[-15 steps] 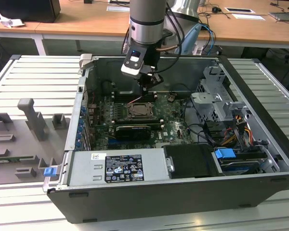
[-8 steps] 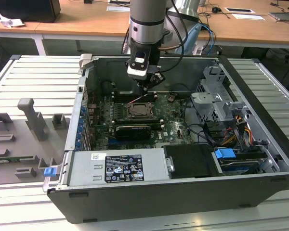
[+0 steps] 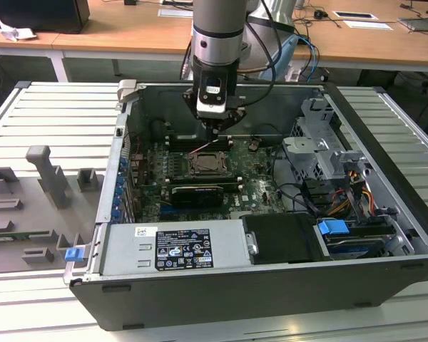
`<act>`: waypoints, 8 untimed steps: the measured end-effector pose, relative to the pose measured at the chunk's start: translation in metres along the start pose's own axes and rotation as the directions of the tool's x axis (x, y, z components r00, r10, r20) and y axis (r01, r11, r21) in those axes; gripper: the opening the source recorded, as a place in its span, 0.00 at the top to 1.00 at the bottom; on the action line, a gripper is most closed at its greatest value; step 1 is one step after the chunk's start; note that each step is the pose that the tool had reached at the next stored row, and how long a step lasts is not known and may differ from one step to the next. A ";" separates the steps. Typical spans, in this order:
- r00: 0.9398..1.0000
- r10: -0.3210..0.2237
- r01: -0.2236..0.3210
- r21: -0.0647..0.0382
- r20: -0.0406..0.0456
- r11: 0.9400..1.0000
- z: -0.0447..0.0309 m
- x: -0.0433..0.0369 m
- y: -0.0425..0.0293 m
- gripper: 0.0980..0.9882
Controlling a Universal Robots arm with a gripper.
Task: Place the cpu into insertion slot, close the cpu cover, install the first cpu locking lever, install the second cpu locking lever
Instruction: 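Install the first cpu locking lever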
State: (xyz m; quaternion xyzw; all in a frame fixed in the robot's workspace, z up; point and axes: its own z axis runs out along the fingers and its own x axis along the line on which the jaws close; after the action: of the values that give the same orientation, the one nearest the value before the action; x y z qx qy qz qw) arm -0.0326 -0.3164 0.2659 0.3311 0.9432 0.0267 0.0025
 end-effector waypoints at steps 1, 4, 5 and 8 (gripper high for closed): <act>1.000 -0.008 0.008 0.000 0.000 1.000 0.0000 0.0000 0.0000 0.99; 0.999 -0.035 0.035 0.000 -0.002 0.999 0.0000 0.0000 0.0000 0.99; 0.999 -0.043 0.043 0.001 -0.002 0.999 0.0000 0.0000 0.0000 0.99; 0.997 -0.078 0.078 0.001 -0.004 0.997 0.0000 0.0000 0.0000 0.99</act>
State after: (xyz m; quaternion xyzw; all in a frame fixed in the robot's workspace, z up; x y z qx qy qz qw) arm -0.0326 -0.3164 0.2660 0.2942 0.9554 0.0268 0.0015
